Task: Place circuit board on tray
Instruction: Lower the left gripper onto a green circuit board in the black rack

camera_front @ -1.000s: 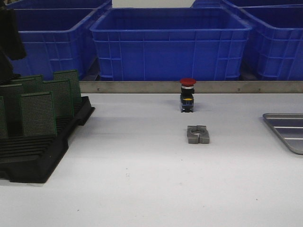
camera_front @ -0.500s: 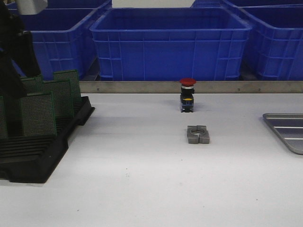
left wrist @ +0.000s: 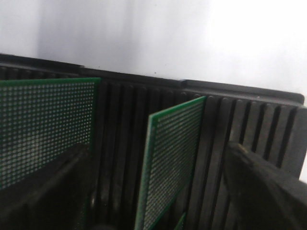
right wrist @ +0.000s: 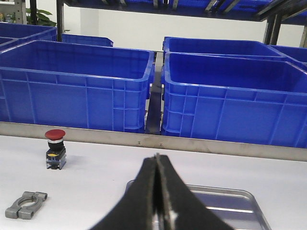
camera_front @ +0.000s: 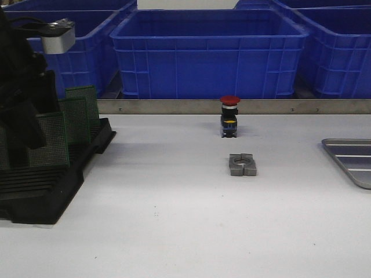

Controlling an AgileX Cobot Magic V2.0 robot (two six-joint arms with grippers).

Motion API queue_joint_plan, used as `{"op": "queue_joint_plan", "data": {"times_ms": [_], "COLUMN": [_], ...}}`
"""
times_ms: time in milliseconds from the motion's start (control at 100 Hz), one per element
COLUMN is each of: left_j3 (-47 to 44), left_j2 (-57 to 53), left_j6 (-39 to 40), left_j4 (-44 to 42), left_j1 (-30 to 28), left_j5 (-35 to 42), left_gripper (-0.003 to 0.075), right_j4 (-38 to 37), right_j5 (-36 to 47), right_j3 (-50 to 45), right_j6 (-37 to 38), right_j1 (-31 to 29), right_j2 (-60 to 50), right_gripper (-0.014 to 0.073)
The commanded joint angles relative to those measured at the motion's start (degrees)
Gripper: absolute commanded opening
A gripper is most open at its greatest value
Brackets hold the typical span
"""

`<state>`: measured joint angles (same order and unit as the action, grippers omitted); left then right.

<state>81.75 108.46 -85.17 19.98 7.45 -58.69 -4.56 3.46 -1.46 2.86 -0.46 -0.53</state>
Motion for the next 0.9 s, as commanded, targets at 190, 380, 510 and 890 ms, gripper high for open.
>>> {"op": "queue_joint_plan", "data": {"times_ms": [190, 380, 510, 890], "left_j3": [1.8, 1.8, 1.8, 9.4], "left_j2": [-2.4, -2.4, -2.4, -3.2], "left_j6": [0.0, 0.0, 0.0, 0.2], "left_j4": [1.8, 1.8, 1.8, 7.1], "left_j1": [0.3, 0.3, 0.3, 0.3], "left_j5": [-2.2, -2.2, -2.3, -14.5], "left_gripper": [0.0375, 0.0026, -0.0018, -0.0018], "right_j4": [-0.5, -0.5, -0.5, -0.5], "right_j5": [4.8, 4.8, 4.8, 4.8], "right_j3": [0.7, 0.7, 0.7, 0.7], "right_j6": [0.1, 0.1, 0.1, 0.1], "right_j1": [0.1, 0.1, 0.1, 0.1], "right_j2": [-1.2, -1.2, -1.2, -1.2], "right_gripper": [-0.0069, -0.0069, -0.0069, -0.0069]}}
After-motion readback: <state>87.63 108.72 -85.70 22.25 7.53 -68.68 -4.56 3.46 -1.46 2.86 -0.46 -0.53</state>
